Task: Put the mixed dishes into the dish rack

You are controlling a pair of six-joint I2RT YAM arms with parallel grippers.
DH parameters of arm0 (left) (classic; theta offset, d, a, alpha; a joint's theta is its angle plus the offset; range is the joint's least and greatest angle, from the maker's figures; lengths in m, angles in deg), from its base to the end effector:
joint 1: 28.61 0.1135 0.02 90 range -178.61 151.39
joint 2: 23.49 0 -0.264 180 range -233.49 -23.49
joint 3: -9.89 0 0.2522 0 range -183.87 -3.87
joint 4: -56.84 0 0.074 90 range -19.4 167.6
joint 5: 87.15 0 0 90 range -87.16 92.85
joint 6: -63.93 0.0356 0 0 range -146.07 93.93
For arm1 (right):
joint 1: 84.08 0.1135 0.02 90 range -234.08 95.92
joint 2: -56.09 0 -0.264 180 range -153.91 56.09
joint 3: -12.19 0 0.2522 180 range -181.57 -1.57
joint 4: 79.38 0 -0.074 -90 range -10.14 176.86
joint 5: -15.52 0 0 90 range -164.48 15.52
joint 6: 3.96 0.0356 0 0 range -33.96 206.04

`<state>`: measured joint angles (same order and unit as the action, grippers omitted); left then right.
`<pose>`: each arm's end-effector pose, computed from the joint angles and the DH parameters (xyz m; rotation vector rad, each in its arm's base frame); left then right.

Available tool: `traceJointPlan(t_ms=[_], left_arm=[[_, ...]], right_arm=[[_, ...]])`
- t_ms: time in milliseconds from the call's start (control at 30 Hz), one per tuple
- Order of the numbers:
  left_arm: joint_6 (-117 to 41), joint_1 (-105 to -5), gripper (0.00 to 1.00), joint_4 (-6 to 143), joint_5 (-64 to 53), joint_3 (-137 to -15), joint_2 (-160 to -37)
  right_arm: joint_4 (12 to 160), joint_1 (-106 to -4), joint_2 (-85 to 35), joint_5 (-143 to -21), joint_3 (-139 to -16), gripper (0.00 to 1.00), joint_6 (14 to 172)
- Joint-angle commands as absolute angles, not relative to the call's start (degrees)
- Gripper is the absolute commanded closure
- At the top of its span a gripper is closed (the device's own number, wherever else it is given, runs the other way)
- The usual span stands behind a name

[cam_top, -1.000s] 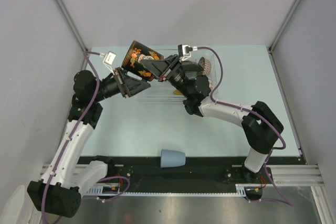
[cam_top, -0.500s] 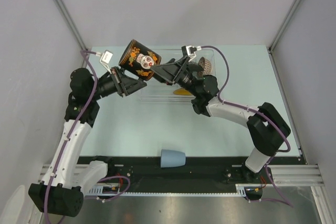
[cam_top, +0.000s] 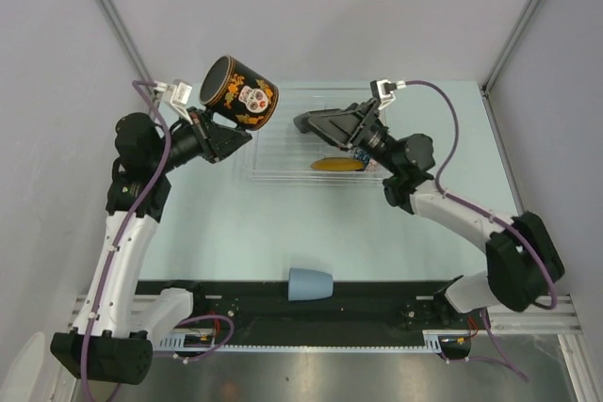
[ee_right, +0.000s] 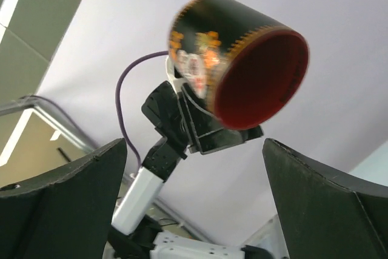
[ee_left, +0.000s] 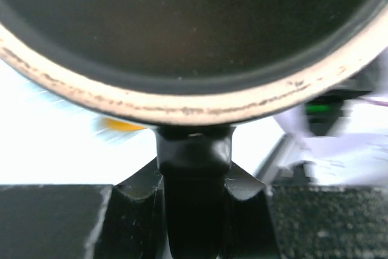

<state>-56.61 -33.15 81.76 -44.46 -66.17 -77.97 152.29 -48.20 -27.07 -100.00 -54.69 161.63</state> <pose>0.1964 -0.0418 0.4154 0.2849 1.7114 -1.1256 0.2480 0.1983 0.3664 -0.0824 1.2308 1.9524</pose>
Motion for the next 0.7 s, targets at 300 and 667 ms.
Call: traceJointPlan(t_ms=[300,667], left_arm=[[-34.68,-43.54,1.0,82.91,-10.17,-72.94,-91.77],[-32.75,-46.62,1.0,80.62,-0.85,-81.73,-106.1]], right_arm=[[108.33,-50.33,6.33,-96.46,-53.78,0.0,128.07],[99.87,-50.33,14.25,-92.41,-50.44,0.0,126.82]])
